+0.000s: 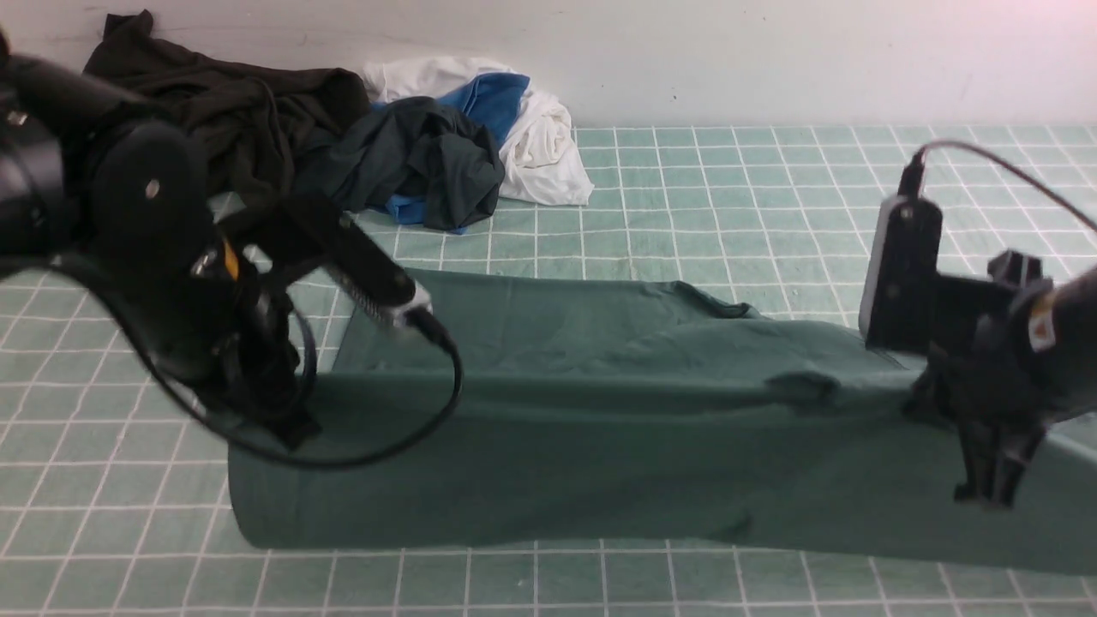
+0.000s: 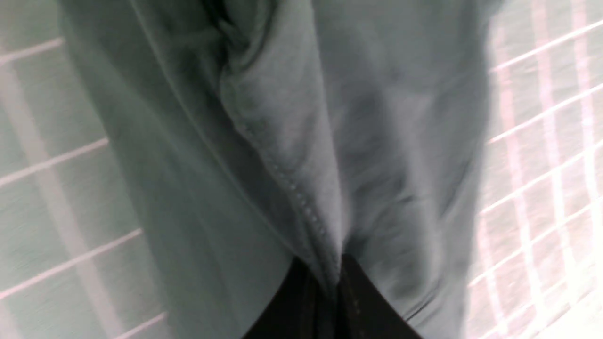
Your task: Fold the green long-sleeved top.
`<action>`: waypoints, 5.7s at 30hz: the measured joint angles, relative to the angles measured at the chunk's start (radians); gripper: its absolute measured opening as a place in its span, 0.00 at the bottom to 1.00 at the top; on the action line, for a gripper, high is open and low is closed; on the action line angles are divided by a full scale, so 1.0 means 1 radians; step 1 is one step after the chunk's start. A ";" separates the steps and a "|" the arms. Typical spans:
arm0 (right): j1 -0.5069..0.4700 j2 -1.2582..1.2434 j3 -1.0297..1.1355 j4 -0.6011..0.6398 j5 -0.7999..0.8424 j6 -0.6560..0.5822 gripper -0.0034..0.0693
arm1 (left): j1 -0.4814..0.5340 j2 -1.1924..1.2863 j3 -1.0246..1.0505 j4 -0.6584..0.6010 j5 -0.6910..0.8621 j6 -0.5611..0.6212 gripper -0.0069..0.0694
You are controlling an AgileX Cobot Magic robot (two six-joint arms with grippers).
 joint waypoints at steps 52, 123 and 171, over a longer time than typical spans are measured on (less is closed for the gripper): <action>-0.570 0.365 -0.163 0.112 0.055 0.682 0.48 | 0.144 0.685 -0.896 -0.319 0.207 -0.022 0.09; 0.326 0.240 -0.706 0.476 0.269 0.397 0.53 | 0.144 -1.087 0.373 0.067 0.184 -0.453 0.09; 0.236 -0.843 0.161 0.415 -0.061 0.512 0.03 | 0.144 -1.444 0.676 0.072 0.131 -0.463 0.09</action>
